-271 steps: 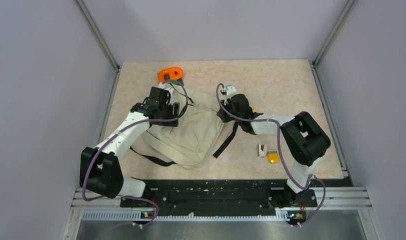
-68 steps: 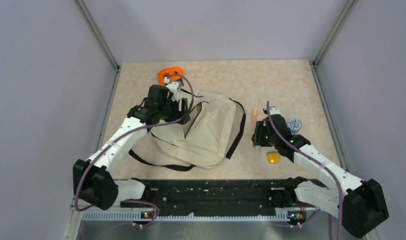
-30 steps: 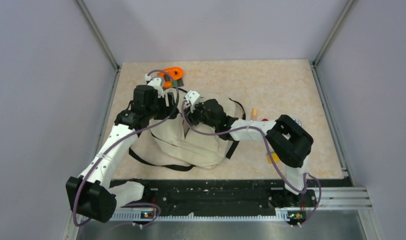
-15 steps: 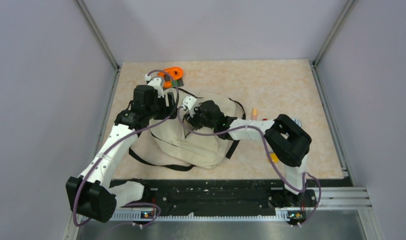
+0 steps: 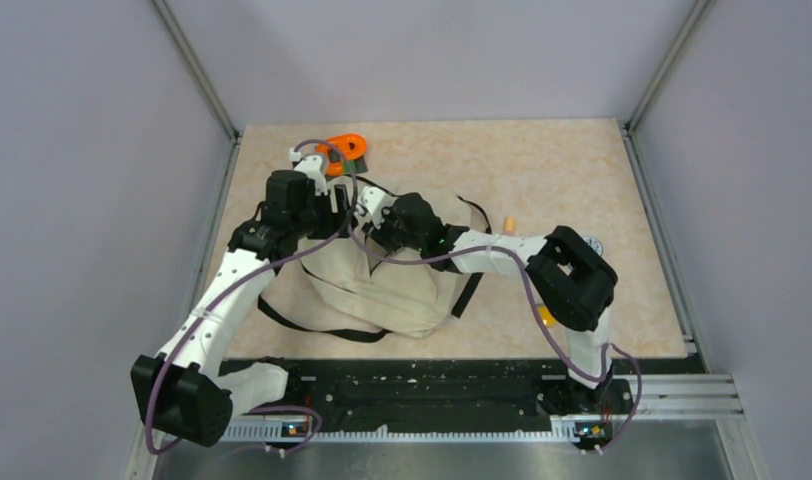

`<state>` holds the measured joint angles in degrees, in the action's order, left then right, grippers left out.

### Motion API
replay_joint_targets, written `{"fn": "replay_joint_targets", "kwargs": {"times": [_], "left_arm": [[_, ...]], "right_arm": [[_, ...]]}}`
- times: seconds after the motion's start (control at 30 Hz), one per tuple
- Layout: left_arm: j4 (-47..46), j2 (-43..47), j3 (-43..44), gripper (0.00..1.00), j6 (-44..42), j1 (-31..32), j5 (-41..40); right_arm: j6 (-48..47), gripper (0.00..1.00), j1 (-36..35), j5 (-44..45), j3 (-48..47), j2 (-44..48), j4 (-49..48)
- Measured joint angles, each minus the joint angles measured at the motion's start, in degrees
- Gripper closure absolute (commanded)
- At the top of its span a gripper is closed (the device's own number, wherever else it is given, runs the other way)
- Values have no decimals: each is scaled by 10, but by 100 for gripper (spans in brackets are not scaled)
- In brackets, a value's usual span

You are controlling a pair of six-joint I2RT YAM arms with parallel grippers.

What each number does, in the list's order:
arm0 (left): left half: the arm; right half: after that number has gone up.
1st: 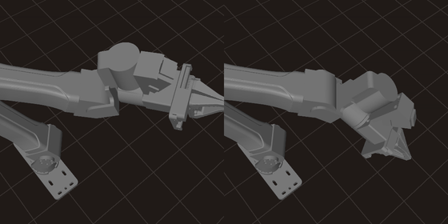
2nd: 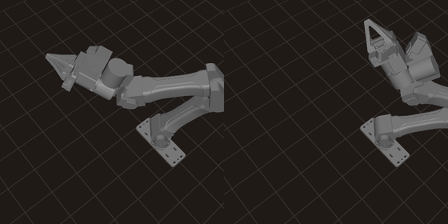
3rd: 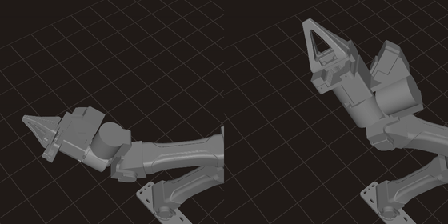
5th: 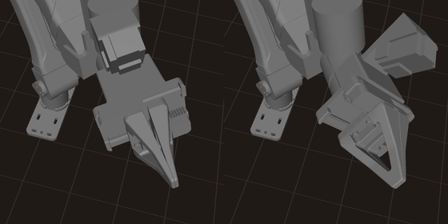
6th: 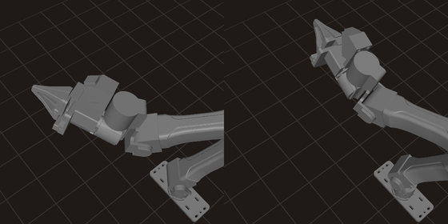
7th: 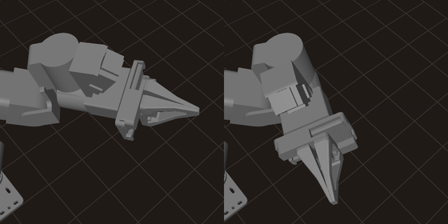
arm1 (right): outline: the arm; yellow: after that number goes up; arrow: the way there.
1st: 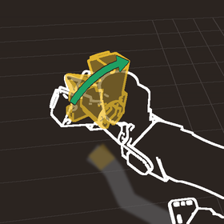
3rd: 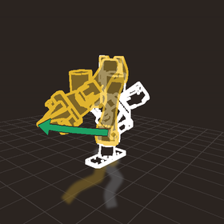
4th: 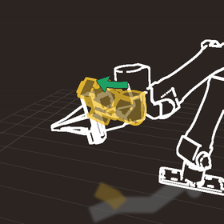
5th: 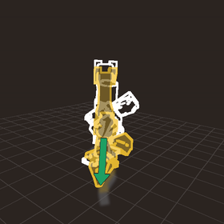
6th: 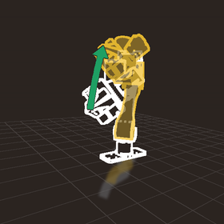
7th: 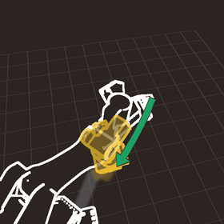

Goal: Pack the student bag
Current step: Place the stationery in the student bag.

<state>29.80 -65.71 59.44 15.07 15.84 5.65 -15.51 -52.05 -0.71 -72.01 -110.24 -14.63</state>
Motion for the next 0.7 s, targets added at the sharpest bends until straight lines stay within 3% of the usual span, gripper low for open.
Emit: {"fn": "replay_joint_targets", "kwargs": {"times": [0.43,0.7], "left_arm": [[-12,0,0,24,0,-8,-13],[-11,0,0,24,0,-3,8]], "right_arm": [[-75,58,23,-11,-73,-57,-1],[-88,56,51,-30,-99,-57,92]]}}
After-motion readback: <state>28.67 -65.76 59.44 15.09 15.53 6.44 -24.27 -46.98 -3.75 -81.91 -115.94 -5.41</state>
